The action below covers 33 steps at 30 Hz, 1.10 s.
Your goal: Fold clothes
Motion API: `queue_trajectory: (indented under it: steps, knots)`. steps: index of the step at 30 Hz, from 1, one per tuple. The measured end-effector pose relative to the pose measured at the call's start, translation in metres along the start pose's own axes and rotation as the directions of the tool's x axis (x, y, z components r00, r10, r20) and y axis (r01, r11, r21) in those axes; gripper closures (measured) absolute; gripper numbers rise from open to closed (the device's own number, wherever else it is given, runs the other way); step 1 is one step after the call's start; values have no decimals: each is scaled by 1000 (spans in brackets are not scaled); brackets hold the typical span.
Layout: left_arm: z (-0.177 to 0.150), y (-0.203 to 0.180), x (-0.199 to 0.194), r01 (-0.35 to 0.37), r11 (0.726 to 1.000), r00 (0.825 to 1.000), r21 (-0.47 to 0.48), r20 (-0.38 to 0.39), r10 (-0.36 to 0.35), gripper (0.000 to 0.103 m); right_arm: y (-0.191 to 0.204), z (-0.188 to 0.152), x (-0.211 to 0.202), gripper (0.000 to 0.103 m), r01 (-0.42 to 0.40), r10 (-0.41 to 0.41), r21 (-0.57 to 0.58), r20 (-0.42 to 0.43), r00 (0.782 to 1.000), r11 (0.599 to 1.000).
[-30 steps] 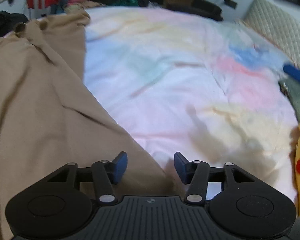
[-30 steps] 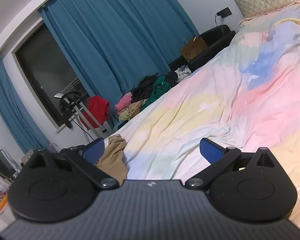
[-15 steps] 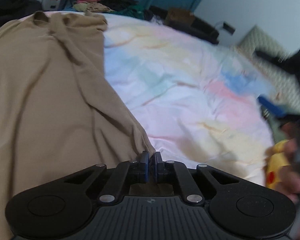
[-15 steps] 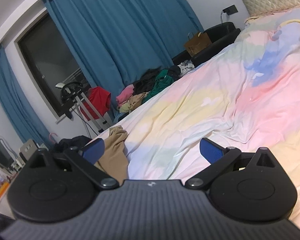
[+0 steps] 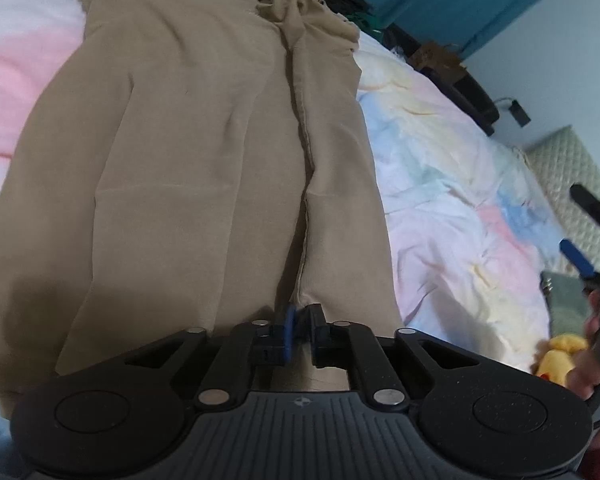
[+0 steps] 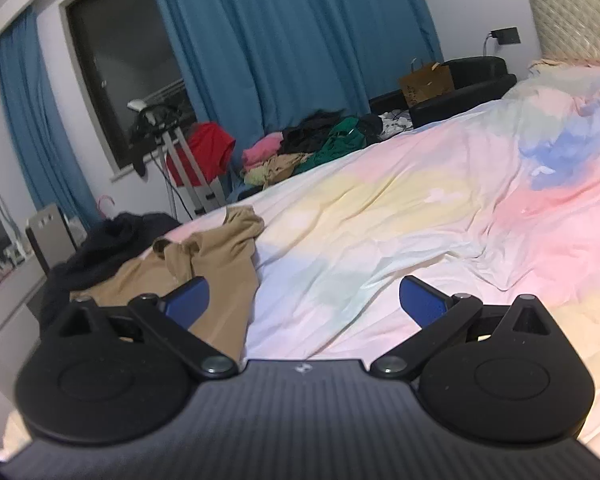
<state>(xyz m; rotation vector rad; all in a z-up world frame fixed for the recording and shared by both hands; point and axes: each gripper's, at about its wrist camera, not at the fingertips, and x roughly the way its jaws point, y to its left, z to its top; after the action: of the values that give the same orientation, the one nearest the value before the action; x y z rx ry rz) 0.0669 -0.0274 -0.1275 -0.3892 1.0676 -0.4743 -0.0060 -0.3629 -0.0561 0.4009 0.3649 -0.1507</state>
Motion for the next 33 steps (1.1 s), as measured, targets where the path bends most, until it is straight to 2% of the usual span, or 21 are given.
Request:
queue_trajectory:
  steps: [2,6,8,11,13,15,17,19,22,23,27,29,31,33]
  knots:
    - [2,4,3,21,1000,1000,-5,-8,-21,62,5,-2,2,0,2,-2,-19,-9,1000,1000]
    - [0,6,19,31,999,998,-13,-55,-31,56,13,-4,4,0,-5,4,-57,-19,1000,998]
    - [-2,6,21,38,999,997,-12,-68,-39,63,17,-5,4,0,-11,9,-74,-23,1000,997]
    - [-5,5,20,47,999,996,-4,-71,-47,97,21,-6,3,0,-16,14,-93,-21,1000,996]
    - [-10,-2,11,30,999,999,39,-46,-28,97,23,-5,1,0,-27,26,-100,-11,1000,995]
    - [-16,-12,4,-29,993,999,111,-19,31,97,25,-6,-2,0,-46,47,-108,4,999,993]
    - [-19,-19,8,-77,985,996,152,-29,82,97,28,-6,-3,0,-58,61,-116,16,998,992]
    - [-21,-26,10,-96,976,994,193,-27,103,95,30,-7,-4,0,-70,74,-119,24,997,990]
    - [-19,-35,2,-94,971,996,219,10,94,65,33,-8,-6,0,-85,90,-119,36,995,989]
    - [-16,-39,-2,-104,968,994,229,37,99,52,34,-8,-7,0,-91,98,-121,46,994,988]
    - [3,-63,-13,-187,942,975,277,168,144,35,36,-8,-13,0,-151,161,-107,91,983,983]
    - [21,-73,-25,-245,925,953,289,245,176,26,39,-8,-12,0,-189,199,-102,95,975,977]
    - [42,-84,-42,-306,905,919,295,340,200,19,46,-6,-5,0,-214,221,-102,57,974,971]
    - [61,-90,-57,-325,900,891,292,415,187,11,56,-3,3,0,-232,235,-106,16,972,967]
